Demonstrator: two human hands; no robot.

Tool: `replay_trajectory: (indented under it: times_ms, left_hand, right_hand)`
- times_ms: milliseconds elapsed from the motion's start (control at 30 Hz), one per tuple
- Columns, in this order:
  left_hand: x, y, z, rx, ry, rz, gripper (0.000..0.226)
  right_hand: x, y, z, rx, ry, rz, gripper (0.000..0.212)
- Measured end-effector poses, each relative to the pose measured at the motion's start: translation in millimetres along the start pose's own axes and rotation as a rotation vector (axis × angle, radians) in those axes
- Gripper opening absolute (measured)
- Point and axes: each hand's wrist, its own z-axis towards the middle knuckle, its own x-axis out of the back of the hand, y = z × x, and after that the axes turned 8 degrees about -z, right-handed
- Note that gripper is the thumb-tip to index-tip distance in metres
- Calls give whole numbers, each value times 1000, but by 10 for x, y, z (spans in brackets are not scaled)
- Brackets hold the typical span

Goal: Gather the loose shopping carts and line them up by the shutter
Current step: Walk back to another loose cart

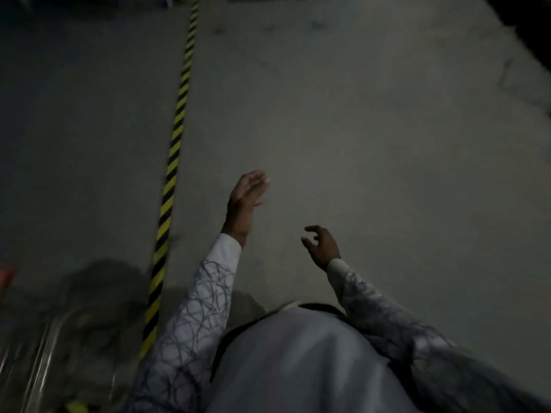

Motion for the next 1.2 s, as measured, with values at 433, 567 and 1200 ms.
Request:
replay_trajectory:
  times_ms: [433, 567, 1200]
  left_hand:
    - [-3131, -149, 1129, 43, -643, 148, 45]
    - [-3891, -482, 1615, 152, -768, 241, 41]
    - [-7823, -723, 4082, 336, -1074, 449, 58]
  right_hand:
    - [2892, 823, 280, -260, 756, 706, 37]
    - [3988, 869, 405, -206, 926, 733, 35]
    - [6658, 1940, 2231, -470, 1175, 899, 22]
